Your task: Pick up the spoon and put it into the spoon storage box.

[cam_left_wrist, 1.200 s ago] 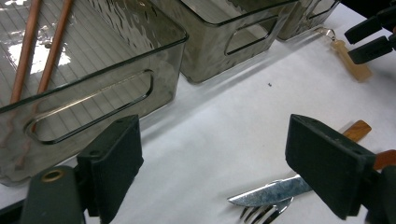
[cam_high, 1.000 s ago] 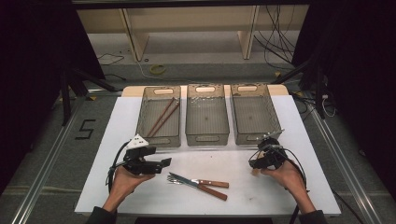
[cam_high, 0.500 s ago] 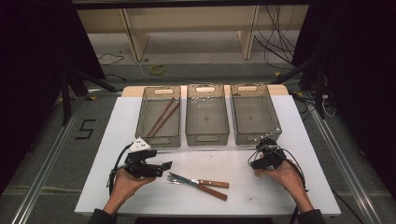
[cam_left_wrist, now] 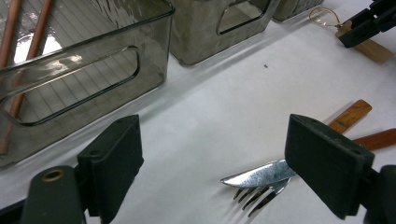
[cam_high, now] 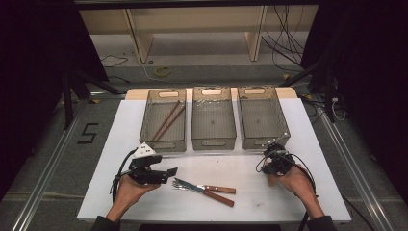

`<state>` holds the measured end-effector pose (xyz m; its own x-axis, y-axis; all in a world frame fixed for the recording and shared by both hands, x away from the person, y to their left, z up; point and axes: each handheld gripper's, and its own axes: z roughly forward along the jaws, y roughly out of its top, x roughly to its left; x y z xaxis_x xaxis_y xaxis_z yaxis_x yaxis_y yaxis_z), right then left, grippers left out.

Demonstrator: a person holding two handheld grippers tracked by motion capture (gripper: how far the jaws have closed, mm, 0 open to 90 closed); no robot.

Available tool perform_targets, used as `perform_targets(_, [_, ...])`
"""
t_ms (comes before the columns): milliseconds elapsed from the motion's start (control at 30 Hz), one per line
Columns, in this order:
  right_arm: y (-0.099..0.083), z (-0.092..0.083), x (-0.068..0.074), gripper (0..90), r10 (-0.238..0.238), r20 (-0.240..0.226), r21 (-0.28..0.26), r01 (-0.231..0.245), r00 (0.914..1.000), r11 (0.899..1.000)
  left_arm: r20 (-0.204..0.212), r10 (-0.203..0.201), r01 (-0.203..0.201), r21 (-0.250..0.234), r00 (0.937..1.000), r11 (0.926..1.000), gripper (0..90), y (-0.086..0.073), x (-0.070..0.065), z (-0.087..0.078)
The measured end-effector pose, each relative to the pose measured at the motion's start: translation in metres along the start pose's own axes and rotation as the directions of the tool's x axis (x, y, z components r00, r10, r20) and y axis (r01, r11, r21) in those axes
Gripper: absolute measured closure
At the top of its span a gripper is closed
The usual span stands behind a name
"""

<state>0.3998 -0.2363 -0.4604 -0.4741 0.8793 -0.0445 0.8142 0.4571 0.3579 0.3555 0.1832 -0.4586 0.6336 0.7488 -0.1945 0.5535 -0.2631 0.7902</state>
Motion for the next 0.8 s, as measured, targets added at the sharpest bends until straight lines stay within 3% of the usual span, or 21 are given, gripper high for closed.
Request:
perform_targets(67, [-0.001, 0.000, 0.000, 76.4, -0.004, -0.005, -0.002, 0.004, 1.0000, 1.000, -0.001, 0.000, 0.000, 0.000, 1.0000, 1.0000, 18.6, 0.000, 0.001, 0.000])
perform_targets(367, [-0.001, -0.002, 0.000, 77.2, -0.013, -0.017, -0.015, 0.013, 0.9998, 1.000, 0.005, 0.003, -0.003, -0.010, 1.0000, 0.9999, 18.7, -0.003, 0.001, 0.001])
perform_targets(800, [0.004, -0.028, 0.003, 77.3, -0.046, -0.071, -0.123, 0.037, 0.9964, 0.992, 0.020, 0.013, -0.011, -0.087, 0.9997, 0.9962, 18.4, -0.008, 0.001, -0.007])
